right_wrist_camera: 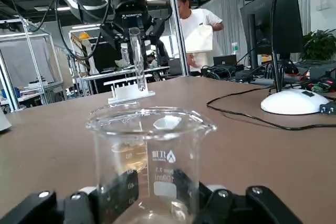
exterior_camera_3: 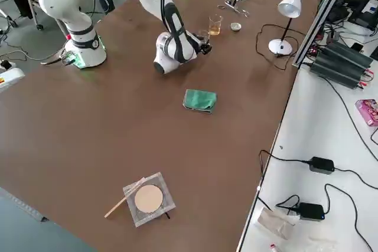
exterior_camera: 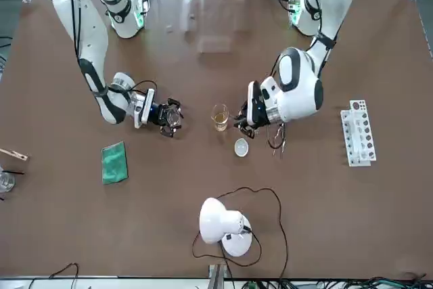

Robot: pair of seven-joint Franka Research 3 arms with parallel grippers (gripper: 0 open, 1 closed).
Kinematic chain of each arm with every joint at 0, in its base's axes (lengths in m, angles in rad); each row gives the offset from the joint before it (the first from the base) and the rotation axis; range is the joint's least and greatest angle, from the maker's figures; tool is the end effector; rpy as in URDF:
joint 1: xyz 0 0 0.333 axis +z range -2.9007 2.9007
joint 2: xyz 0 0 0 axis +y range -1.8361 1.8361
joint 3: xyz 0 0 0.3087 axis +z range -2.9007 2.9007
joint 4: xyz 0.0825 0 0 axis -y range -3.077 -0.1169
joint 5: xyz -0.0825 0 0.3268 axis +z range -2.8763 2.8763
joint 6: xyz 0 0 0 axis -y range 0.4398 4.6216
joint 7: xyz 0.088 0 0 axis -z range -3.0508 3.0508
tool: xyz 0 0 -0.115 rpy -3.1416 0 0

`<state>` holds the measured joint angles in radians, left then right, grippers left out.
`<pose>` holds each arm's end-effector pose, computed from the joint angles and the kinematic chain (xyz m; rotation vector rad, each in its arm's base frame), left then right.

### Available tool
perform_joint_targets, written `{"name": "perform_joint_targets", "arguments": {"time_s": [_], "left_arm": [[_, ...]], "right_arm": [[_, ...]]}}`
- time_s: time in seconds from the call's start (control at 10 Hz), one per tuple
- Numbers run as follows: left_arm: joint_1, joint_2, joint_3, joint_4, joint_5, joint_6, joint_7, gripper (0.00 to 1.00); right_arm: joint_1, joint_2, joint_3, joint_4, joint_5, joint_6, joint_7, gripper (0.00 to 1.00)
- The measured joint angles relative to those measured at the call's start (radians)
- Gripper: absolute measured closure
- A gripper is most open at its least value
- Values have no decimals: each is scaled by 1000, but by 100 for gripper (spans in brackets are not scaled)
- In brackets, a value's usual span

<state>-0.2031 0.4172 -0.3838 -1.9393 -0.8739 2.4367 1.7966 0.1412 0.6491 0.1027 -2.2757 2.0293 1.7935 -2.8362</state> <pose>0.4962 -0.3180 0.3204 1.6753 -1.8616 0.6150 0.4350 0.1967 0.1346 -1.5068 -0.9950 -1.2686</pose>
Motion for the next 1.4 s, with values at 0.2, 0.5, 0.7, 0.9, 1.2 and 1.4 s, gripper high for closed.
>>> {"name": "perform_joint_targets", "arguments": {"time_s": [0.2,0.5,0.7,0.9,1.2,1.4], "left_arm": [[-47,0,27,0,71,3,-66,79],[-149,0,97,5,168,15,-177,79],[-216,0,152,15,241,16,-251,79],[-230,0,156,20,375,16,-376,79],[-247,0,156,31,461,12,-475,79],[-259,2,156,44,520,-2,-544,79]], "right_arm": [[0,0,-1,0,1,1,0,62],[-3,0,-5,0,3,2,0,62],[-3,0,-5,0,6,2,0,62],[-3,0,-5,0,6,2,0,62],[-3,0,-5,0,6,2,0,62],[-3,0,-5,0,6,2,0,62]]}}
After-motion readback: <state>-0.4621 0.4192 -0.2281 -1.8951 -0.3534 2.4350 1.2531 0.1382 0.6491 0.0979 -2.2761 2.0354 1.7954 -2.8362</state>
